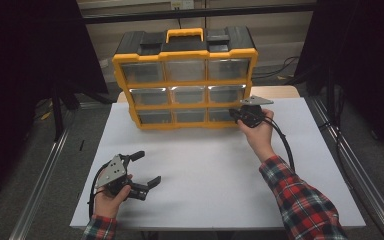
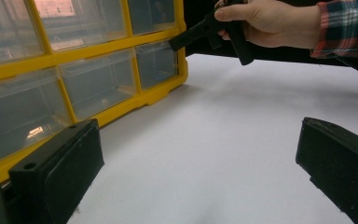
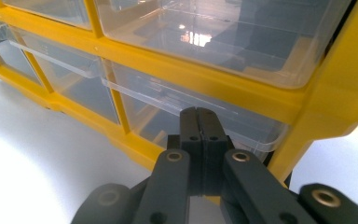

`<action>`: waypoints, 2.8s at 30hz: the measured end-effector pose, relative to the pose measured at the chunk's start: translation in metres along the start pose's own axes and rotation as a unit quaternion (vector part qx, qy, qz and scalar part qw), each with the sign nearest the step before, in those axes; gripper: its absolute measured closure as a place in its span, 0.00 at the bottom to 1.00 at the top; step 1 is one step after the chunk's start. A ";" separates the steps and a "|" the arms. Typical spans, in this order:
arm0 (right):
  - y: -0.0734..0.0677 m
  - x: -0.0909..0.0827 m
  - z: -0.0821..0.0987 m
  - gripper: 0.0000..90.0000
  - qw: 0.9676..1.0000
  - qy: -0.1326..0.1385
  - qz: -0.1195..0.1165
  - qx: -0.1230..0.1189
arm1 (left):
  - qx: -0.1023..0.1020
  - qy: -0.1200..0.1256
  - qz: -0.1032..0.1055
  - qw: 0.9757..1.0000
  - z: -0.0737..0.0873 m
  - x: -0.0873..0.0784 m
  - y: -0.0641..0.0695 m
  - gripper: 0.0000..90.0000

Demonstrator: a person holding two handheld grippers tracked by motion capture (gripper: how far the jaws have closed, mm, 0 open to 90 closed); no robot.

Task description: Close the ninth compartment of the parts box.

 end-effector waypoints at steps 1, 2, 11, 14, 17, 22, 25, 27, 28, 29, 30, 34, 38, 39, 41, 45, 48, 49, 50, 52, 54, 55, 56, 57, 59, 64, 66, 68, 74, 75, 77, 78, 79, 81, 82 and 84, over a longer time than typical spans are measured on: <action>0.000 0.000 0.000 1.00 1.000 0.000 0.001 0.000 | 0.000 0.000 0.000 1.000 0.000 0.000 0.000 0.00; 0.000 0.000 0.000 1.00 1.000 0.001 0.000 -0.001 | 0.000 0.000 0.000 1.000 0.000 0.000 0.000 0.00; -0.001 0.002 0.001 1.00 1.000 -0.002 0.000 -0.001 | 0.009 -0.005 0.001 1.000 0.000 0.000 -0.001 0.00; -0.002 0.003 0.001 1.00 1.000 -0.001 -0.003 -0.001 | 0.009 -0.003 0.000 1.000 0.000 -0.001 -0.001 0.00; -0.003 0.003 0.001 0.97 1.000 -0.001 -0.006 0.001 | 0.001 0.000 0.001 1.000 0.000 -0.001 -0.001 0.00; -0.004 0.002 0.000 0.89 1.000 -0.001 -0.006 0.003 | 0.009 -0.008 -0.014 1.000 0.000 -0.002 0.000 0.00; -0.005 0.001 0.000 0.83 1.000 -0.003 -0.006 -0.001 | 0.011 -0.004 0.002 1.000 0.000 -0.002 -0.002 0.00; -0.006 0.001 0.000 0.77 1.000 -0.004 -0.008 0.001 | 0.002 -0.006 -0.017 1.000 0.000 -0.001 0.000 0.00; -0.007 0.000 0.000 0.76 1.000 -0.004 -0.008 0.000 | 0.013 -0.009 -0.015 1.000 0.000 -0.002 -0.001 0.00; -0.007 0.000 0.000 0.73 1.000 -0.004 -0.011 -0.001 | 0.011 -0.010 -0.015 1.000 0.000 -0.003 0.000 0.00; -0.008 0.000 0.000 0.71 1.000 -0.002 -0.010 -0.001 | 0.007 -0.003 0.003 1.000 0.000 -0.002 -0.001 0.00; -0.010 0.000 0.000 0.62 1.000 0.000 -0.014 0.004 | 0.010 -0.009 -0.017 1.000 0.000 -0.005 -0.001 0.00; -0.011 -0.001 -0.001 0.52 1.000 -0.003 -0.019 0.003 | 0.006 -0.008 -0.018 1.000 0.000 -0.004 0.001 0.00; -0.011 -0.002 -0.001 0.51 1.000 -0.002 -0.020 0.001 | 0.009 -0.006 -0.003 1.000 0.000 -0.004 -0.001 0.00; -0.011 -0.004 0.000 0.48 1.000 0.003 -0.029 0.003 | 0.009 -0.004 -0.002 1.000 0.000 -0.004 -0.001 0.00; -0.011 -0.007 0.002 0.42 0.999 0.008 -0.041 0.016 | 0.000 -0.002 -0.005 1.000 0.001 -0.005 0.000 0.00; -0.012 -0.012 0.005 0.34 0.998 0.015 -0.052 0.022 | 0.006 -0.004 -0.003 1.000 0.001 -0.007 -0.001 0.00; -0.012 -0.013 0.005 0.32 0.998 0.012 -0.063 0.021 | 0.007 -0.005 -0.004 1.000 0.002 -0.007 -0.001 0.00; -0.013 -0.014 0.005 0.29 0.997 0.011 -0.069 0.017 | 0.001 -0.004 -0.007 1.000 0.002 -0.008 0.000 0.00; -0.016 -0.018 0.005 0.28 0.997 0.018 -0.075 0.014 | -0.001 -0.001 -0.005 1.000 0.002 -0.008 0.000 0.00; -0.018 -0.022 0.005 0.26 0.996 0.027 -0.082 0.015 | -0.002 0.000 -0.006 1.000 0.002 -0.008 0.000 0.00; -0.019 -0.024 0.005 0.25 0.996 0.029 -0.083 0.014 | 0.003 -0.004 -0.007 1.000 0.002 -0.009 -0.001 0.00; -0.020 -0.026 0.005 0.24 0.996 0.030 -0.085 0.009 | 0.004 -0.003 -0.006 1.000 0.001 -0.008 -0.001 0.00; -0.021 -0.028 0.006 0.23 0.996 0.029 -0.085 0.007 | 0.000 -0.001 -0.006 1.000 0.001 -0.008 0.000 0.00; -0.022 -0.031 0.008 0.21 0.996 0.028 -0.087 0.005 | 0.001 -0.002 -0.005 1.000 0.001 -0.007 0.000 0.00; -0.024 -0.040 0.012 0.19 0.995 0.030 -0.092 0.003 | 0.008 -0.012 -0.020 1.000 0.001 -0.006 -0.001 0.00; -0.024 -0.043 0.015 0.19 0.995 0.030 -0.090 0.001 | 0.008 -0.012 -0.020 1.000 0.001 -0.006 -0.001 0.00; -0.023 -0.045 0.017 0.18 0.995 0.027 -0.092 0.002 | 0.009 -0.011 -0.016 1.000 0.001 -0.006 -0.001 0.00; -0.021 -0.055 0.023 0.18 0.994 0.035 -0.100 0.007 | 0.009 -0.012 -0.021 1.000 0.001 -0.006 0.000 0.00; -0.020 -0.057 0.024 0.18 0.994 0.038 -0.101 0.007 | 0.010 -0.012 -0.021 1.000 0.001 -0.006 0.000 0.00; -0.020 -0.059 0.025 0.17 0.994 0.039 -0.103 0.006 | 0.010 -0.011 -0.021 1.000 0.001 -0.006 0.000 0.00; -0.020 -0.061 0.026 0.17 0.994 0.040 -0.101 0.006 | 0.010 -0.012 -0.021 1.000 0.001 -0.006 0.000 0.00; -0.020 -0.062 0.026 0.18 0.994 0.044 -0.099 0.006 | 0.010 -0.012 -0.021 1.000 0.001 -0.006 0.000 0.00; -0.021 -0.065 0.028 0.17 0.994 0.048 -0.100 0.005 | 0.011 -0.012 -0.022 1.000 0.001 -0.006 0.000 0.00; -0.021 -0.066 0.028 0.17 0.994 0.048 -0.099 0.004 | 0.009 -0.005 -0.004 1.000 0.001 -0.005 -0.001 0.00; -0.021 -0.068 0.030 0.17 0.994 0.048 -0.101 0.001 | 0.012 -0.013 -0.022 1.000 0.001 -0.006 0.000 0.00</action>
Point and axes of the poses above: each handheld gripper's, and its own axes: x roughly forward along the jaws, z roughly out of its underside, y roughly to its right, the point moved 2 cm from there along x, roughly forward along the jaws, and after that the axes turned 8 degrees about -z, right-handed, at the moved point
